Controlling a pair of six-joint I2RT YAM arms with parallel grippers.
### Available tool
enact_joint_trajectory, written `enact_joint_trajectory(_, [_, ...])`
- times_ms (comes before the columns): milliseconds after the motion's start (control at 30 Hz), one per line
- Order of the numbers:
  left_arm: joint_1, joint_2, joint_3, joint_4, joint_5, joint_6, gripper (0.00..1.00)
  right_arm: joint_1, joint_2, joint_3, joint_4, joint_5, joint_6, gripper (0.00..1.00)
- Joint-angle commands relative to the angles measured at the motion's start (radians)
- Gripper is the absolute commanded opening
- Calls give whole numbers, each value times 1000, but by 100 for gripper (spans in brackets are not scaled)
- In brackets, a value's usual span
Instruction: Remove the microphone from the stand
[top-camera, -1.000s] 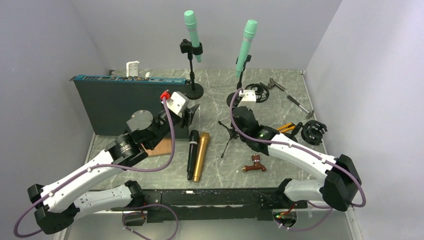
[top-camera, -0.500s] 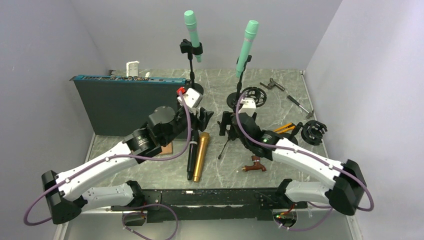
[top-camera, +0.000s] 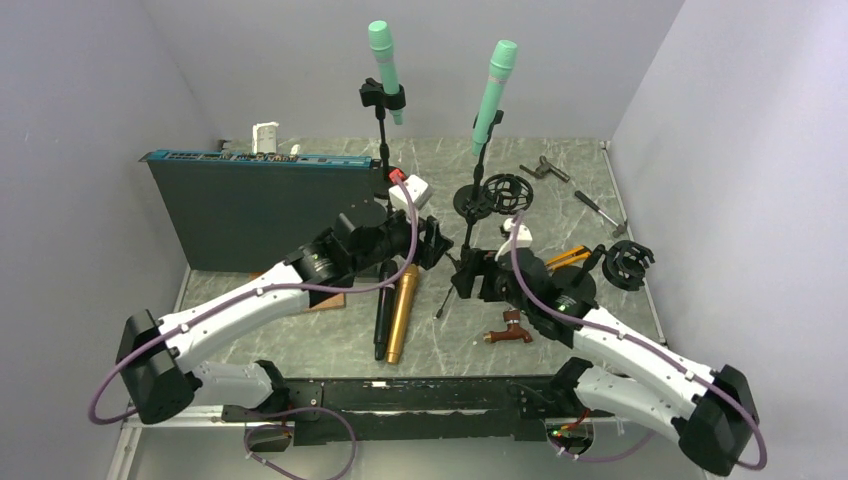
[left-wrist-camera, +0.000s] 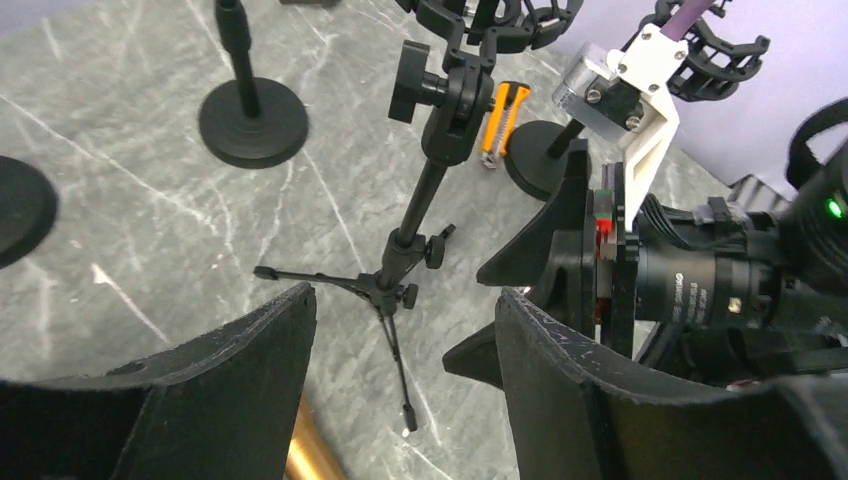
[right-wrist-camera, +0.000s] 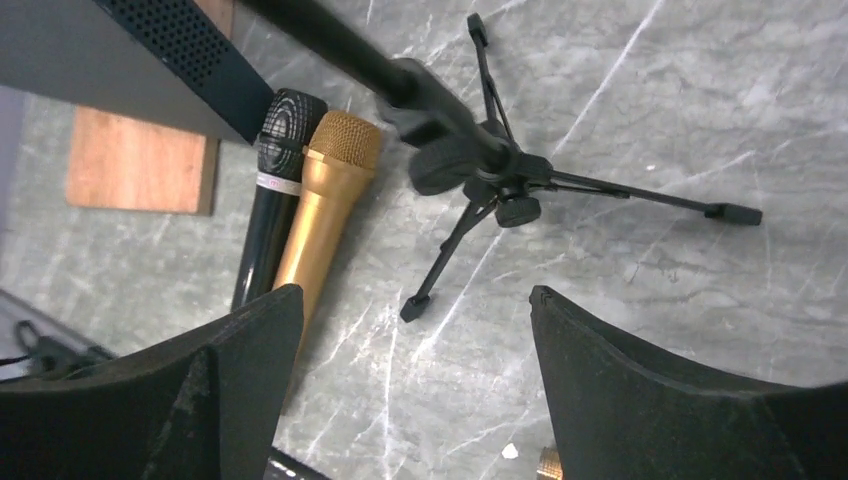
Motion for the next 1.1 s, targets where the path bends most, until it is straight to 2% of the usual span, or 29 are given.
enact_joint_trajectory(0, [67,51,17,149,205,-95,69,-195,-85,-92,185,-356,30,82])
enact_joint_trajectory(167, [114,141,36,210,295,-112,68,-390,-67,-115,289,-668,28,78])
enact_joint_trajectory(300, [136,202,63,247,365,-98,61,-483,3,-131,408,-833,66,65])
enact_joint_trajectory(433, [152,215,71,273,439,-101,62,-561,65,-168,577,-952,137,62])
enact_joint_trajectory(600, [154,203,60,285,484,-92,64,-578,154,-170,657,-1000,143,51])
enact_joint_trajectory(767, [155,201,63,281,508,-83,64,-581,183,-167,658,-985,105,49])
enact_joint_trajectory(1067, [155,220,123,214,565,-45,64,-586,247,-194,768,-1030,111,36])
